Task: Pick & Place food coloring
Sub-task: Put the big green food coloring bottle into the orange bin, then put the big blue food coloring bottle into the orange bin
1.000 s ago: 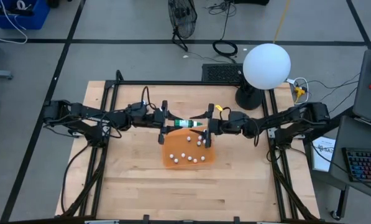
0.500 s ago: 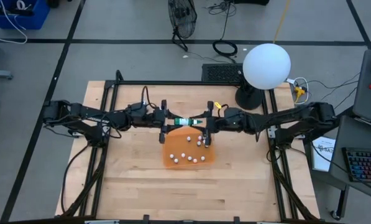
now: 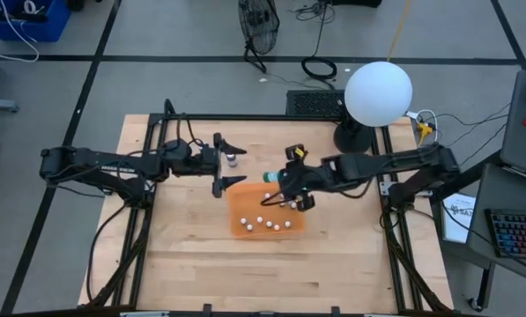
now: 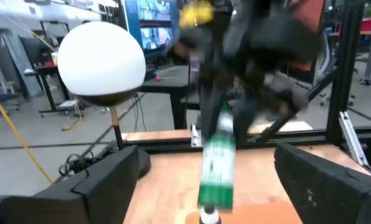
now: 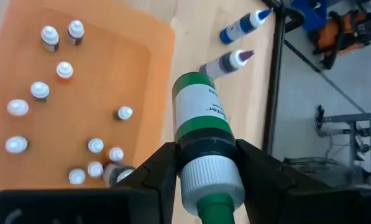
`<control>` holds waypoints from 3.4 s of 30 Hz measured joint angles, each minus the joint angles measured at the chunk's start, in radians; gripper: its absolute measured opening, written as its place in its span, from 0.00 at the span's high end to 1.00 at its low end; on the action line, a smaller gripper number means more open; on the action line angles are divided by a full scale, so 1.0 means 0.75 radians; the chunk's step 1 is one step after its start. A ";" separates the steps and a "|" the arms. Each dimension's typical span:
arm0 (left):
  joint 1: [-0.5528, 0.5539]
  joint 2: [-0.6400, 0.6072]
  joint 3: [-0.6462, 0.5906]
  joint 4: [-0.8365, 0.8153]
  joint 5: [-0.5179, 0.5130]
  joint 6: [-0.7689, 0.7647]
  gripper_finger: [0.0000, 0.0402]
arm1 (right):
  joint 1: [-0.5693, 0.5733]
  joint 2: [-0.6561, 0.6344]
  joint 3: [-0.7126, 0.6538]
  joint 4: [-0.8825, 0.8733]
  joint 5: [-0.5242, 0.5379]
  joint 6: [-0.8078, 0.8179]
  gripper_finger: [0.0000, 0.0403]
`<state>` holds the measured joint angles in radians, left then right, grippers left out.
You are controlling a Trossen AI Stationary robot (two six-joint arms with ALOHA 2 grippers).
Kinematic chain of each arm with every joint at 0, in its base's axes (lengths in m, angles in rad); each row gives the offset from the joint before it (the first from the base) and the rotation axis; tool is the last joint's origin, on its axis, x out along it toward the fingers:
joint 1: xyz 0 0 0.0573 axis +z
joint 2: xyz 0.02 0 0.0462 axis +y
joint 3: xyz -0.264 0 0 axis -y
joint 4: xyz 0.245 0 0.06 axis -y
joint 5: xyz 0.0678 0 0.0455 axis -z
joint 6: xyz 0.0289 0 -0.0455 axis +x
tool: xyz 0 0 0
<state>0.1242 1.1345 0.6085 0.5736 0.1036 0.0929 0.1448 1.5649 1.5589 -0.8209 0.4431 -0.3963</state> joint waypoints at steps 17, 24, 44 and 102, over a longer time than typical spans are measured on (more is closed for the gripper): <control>0.000 -0.015 0.000 -0.188 -0.001 0.057 0.26 | -0.164 0.722 0.725 -0.778 -0.318 0.009 0.69; 0.000 -0.015 0.000 -0.210 -0.001 0.074 0.24 | -0.168 0.727 0.618 -0.703 -0.313 -0.001 0.69; 0.000 -0.015 0.000 -0.222 -0.001 0.116 0.25 | -0.168 0.725 0.414 -0.515 -0.309 0.038 0.70; 0.191 0.029 0.492 -1.596 -0.686 -0.554 0.26 | -0.028 -1.169 -1.221 0.984 0.117 0.367 0.35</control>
<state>0.2678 1.1564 0.9774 -0.6231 -0.4109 -0.3228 0.1238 0.6884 0.6435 -0.0830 0.5308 -0.1207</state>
